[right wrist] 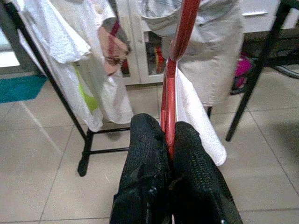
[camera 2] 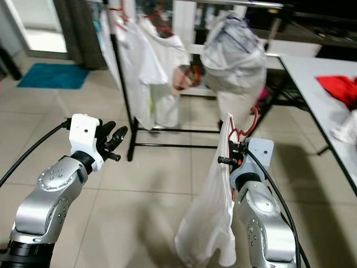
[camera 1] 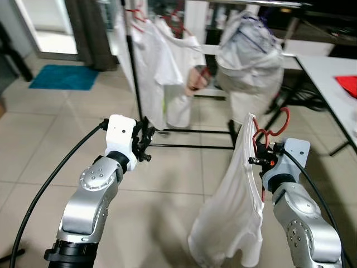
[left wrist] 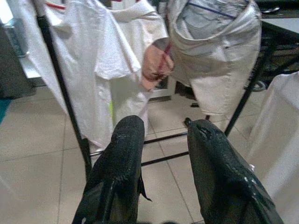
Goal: Hang hanger
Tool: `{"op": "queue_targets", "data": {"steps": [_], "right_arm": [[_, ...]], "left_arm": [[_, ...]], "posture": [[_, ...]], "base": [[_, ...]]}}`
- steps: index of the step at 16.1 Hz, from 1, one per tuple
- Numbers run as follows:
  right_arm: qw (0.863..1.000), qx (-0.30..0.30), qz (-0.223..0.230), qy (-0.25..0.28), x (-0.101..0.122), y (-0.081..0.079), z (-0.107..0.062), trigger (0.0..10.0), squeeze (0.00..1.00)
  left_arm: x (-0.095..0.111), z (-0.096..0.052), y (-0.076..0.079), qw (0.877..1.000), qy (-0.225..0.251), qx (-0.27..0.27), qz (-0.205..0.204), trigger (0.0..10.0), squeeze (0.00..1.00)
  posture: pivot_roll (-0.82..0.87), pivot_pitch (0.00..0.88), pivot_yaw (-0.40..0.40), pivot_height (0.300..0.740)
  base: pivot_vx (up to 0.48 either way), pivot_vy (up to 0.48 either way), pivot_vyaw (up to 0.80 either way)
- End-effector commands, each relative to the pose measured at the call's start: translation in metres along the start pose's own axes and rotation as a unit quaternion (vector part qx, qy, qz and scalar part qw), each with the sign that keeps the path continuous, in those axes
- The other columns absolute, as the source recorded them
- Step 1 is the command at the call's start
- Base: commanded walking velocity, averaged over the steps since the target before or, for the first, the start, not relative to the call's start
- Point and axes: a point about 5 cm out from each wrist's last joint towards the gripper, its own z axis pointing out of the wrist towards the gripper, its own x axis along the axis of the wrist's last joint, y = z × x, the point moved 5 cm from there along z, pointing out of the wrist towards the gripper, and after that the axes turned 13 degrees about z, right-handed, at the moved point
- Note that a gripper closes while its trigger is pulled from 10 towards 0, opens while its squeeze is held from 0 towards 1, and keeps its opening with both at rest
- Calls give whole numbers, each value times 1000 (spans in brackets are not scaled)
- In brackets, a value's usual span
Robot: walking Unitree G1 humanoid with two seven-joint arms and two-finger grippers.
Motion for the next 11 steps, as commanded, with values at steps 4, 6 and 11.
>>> {"op": "queue_targets", "data": {"steps": [4, 6, 11], "right_arm": [[1000, 5, 0, 26, 15, -2, -2, 10000, 0], [1000, 4, 0, 27, 15, -2, -2, 10000, 0], [1000, 4, -2, 27, 16, -1, -4, 10000, 0]], "left_arm": [[6, 2, 4, 1000, 5, -9, 5, 10000, 0], [6, 2, 5, 1000, 6, -11, 3, 10000, 0], [7, 4, 7, 1000, 7, -15, 2, 10000, 0]], "posture": [[-7, 42, -35, 740], [-9, 42, -33, 740], [-19, 43, -33, 740]], "base": [[341, 0, 0], [343, 0, 0], [346, 0, -320]]}}
